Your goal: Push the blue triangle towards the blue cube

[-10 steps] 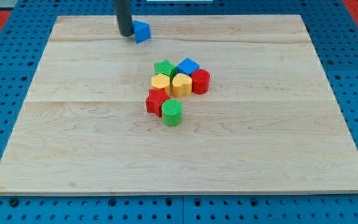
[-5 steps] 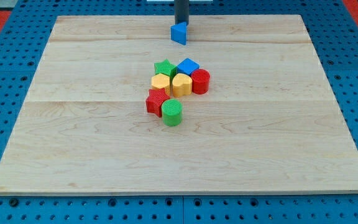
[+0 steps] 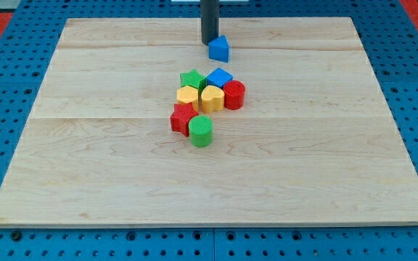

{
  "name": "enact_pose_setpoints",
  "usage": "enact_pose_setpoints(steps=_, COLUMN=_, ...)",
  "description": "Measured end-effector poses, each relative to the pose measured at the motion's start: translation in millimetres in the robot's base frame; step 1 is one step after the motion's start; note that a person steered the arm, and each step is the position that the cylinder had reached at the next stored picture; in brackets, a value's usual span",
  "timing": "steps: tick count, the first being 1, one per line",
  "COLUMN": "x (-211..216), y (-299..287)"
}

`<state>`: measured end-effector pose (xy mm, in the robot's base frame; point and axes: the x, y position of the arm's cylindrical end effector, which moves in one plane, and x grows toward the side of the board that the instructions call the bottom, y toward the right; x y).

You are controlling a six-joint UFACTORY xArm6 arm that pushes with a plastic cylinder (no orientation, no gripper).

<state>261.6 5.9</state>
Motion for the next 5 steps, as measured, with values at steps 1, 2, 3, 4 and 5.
enact_pose_setpoints(steps=1, x=14.1, y=14.6)
enact_pose_setpoints(steps=2, x=21.3, y=33.6)
enact_pose_setpoints(steps=3, x=21.7, y=53.8)
enact_pose_setpoints(steps=4, x=25.1, y=76.9)
enact_pose_setpoints(steps=5, x=38.8, y=93.3)
